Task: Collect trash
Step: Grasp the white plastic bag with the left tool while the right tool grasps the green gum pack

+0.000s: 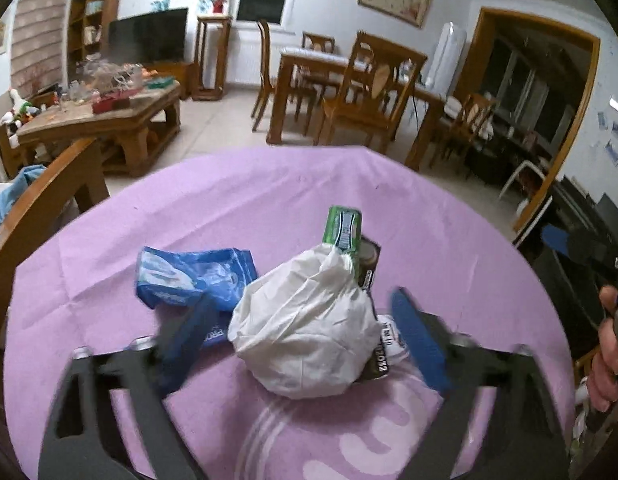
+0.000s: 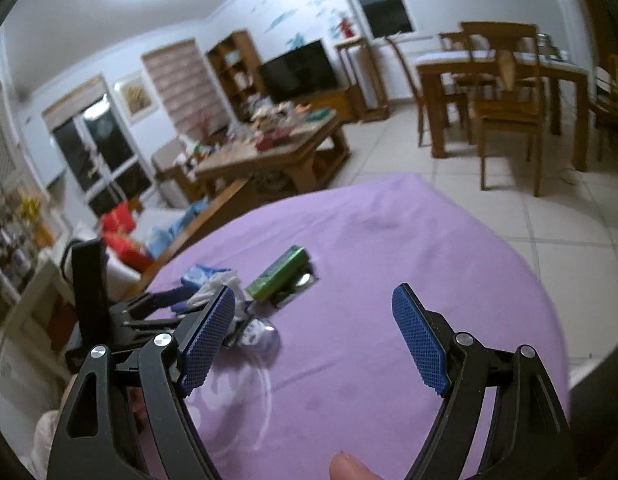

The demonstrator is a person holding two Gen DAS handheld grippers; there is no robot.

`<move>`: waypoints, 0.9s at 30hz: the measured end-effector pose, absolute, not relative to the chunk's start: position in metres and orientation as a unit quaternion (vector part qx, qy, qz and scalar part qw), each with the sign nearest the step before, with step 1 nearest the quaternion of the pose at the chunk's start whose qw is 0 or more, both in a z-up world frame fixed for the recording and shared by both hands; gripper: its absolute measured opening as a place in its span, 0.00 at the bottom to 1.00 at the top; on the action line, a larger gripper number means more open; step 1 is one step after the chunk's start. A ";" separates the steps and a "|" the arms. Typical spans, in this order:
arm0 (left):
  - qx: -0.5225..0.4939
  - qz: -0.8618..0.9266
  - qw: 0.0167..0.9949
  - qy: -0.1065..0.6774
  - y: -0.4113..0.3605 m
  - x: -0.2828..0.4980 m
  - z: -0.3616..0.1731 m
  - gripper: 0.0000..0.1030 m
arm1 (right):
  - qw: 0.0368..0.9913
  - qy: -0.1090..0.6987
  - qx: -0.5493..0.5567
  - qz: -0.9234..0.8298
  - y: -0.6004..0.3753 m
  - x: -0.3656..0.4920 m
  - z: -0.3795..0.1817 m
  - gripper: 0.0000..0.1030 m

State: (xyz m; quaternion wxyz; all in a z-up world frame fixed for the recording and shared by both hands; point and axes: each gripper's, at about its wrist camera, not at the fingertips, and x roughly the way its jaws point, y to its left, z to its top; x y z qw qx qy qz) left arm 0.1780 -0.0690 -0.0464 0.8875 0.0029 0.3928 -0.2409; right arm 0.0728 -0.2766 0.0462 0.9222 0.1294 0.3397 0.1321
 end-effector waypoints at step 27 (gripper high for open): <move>-0.111 -0.216 0.923 0.298 0.005 0.157 -0.018 0.26 | 0.876 0.469 -0.026 0.109 -0.120 0.239 -0.045 0.32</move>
